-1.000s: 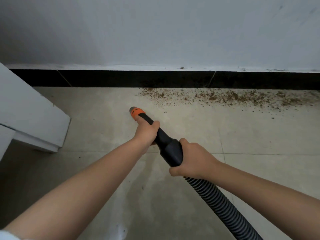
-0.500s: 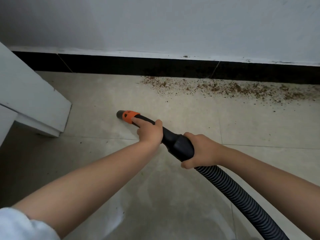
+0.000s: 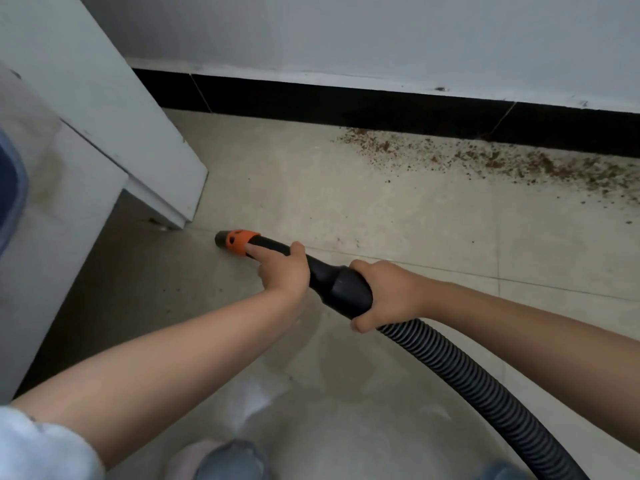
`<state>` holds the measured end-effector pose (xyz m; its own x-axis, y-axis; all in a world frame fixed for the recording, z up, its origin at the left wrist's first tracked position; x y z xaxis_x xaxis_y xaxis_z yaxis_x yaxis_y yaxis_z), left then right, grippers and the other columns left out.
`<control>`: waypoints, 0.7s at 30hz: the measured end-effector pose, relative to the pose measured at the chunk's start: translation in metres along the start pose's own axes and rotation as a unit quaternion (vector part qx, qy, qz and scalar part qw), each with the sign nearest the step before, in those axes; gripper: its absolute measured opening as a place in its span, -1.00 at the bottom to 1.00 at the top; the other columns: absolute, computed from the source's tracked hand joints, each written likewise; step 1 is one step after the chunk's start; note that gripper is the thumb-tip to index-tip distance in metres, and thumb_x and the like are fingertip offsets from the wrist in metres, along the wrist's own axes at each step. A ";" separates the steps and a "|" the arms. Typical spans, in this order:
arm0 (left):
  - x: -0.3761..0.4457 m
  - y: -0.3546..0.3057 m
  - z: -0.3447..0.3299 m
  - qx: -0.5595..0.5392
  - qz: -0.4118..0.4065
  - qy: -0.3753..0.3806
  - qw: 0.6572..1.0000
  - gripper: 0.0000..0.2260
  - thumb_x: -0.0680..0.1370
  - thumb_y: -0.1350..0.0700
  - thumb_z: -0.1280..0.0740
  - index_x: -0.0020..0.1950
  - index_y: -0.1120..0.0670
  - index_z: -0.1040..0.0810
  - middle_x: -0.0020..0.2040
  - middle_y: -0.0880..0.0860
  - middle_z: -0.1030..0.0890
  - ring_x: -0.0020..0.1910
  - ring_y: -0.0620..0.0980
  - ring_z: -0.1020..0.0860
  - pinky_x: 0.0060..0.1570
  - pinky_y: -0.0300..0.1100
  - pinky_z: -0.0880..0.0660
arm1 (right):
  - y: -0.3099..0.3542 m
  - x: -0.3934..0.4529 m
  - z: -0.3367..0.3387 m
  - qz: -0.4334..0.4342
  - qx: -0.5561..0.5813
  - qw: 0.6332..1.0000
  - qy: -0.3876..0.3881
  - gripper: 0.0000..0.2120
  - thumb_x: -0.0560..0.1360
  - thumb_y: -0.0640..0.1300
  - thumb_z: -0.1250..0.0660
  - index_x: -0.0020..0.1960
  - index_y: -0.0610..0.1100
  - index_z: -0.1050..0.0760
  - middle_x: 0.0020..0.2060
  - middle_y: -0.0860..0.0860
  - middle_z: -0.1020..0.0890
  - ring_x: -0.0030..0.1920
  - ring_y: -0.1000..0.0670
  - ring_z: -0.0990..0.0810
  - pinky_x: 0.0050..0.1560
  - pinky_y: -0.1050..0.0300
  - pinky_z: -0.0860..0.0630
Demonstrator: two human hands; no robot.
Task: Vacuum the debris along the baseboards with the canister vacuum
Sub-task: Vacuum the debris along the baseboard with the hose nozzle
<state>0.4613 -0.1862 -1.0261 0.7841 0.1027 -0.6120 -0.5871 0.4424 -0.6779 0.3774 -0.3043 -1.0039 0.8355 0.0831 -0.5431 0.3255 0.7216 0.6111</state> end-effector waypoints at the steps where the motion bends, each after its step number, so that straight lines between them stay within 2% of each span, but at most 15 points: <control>1: 0.001 -0.002 0.005 -0.003 -0.006 -0.004 1.000 -0.30 0.60 0.09 -0.19 0.53 0.10 0.26 0.40 0.22 -0.32 0.29 0.20 -0.42 0.27 -0.06 -0.35 | 0.004 0.002 -0.001 0.002 -0.002 1.000 -0.001 -0.54 0.30 -0.05 -0.51 0.01 -0.05 -0.29 -0.17 0.05 -0.48 -0.16 0.02 -0.50 -0.30 0.28 -0.42; 5: 0.005 -0.004 0.015 -0.006 -0.021 0.002 1.000 -0.30 0.59 0.10 -0.18 0.53 0.09 0.26 0.39 0.22 -0.35 0.28 0.18 -0.43 0.30 -0.05 -0.36 | 0.016 0.006 -0.004 0.000 -0.009 1.000 -0.009 -0.54 0.28 -0.03 -0.51 0.00 -0.06 -0.29 -0.19 0.06 -0.47 -0.17 0.01 -0.51 -0.32 0.24 -0.42; 10: 0.000 -0.014 -0.008 0.008 -0.049 0.062 0.997 -0.31 0.59 0.11 -0.17 0.53 0.07 0.27 0.35 0.19 -0.38 0.25 0.17 -0.45 0.28 -0.04 -0.39 | 0.006 -0.013 -0.001 -0.038 -0.005 0.998 -0.051 -0.54 0.28 -0.01 -0.50 -0.01 -0.07 -0.28 -0.20 0.05 -0.48 -0.19 0.00 -0.51 -0.32 0.21 -0.41; 14: -0.018 -0.019 -0.044 0.036 -0.055 0.111 0.992 -0.28 0.59 0.09 -0.17 0.52 0.07 0.32 0.35 0.19 -0.38 0.25 0.17 -0.45 0.28 -0.04 -0.39 | -0.022 -0.039 0.010 -0.074 0.014 0.994 -0.075 -0.54 0.28 -0.02 -0.50 -0.01 -0.05 -0.27 -0.18 0.04 -0.48 -0.18 0.00 -0.50 -0.33 0.23 -0.39; 17: -0.035 -0.016 -0.074 0.053 -0.048 0.144 0.987 -0.25 0.59 0.04 -0.19 0.51 0.05 0.35 0.37 0.21 -0.36 0.24 0.19 -0.46 0.27 0.01 -0.42 | -0.052 -0.061 0.015 -0.104 0.028 0.990 -0.092 -0.53 0.27 -0.03 -0.51 0.00 -0.04 -0.29 -0.15 0.04 -0.50 -0.15 -0.02 -0.50 -0.23 0.17 -0.42; 21: -0.069 -0.017 -0.120 0.126 -0.062 0.183 0.973 -0.26 0.61 0.03 -0.17 0.50 0.09 0.36 0.41 0.23 -0.29 0.27 0.19 -0.43 0.19 -0.07 -0.39 | -0.099 -0.095 0.009 -0.164 0.086 0.974 -0.132 -0.54 0.27 -0.07 -0.52 0.01 -0.05 -0.32 -0.10 0.02 -0.52 -0.13 -0.02 -0.51 -0.24 0.18 -0.41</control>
<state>0.3933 -0.3079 -1.0215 0.6944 -0.2691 -0.6674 -0.3888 0.6401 -0.6626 0.2698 -0.3900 -1.0079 0.7512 -0.3295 -0.5719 0.6447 0.5521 0.5287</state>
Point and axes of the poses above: each hand's wrist, its own x-axis towards the middle knuckle, its own z-axis out of the back of the hand, y = z × x, the point moved 8 cm from there along x, towards the middle knuckle
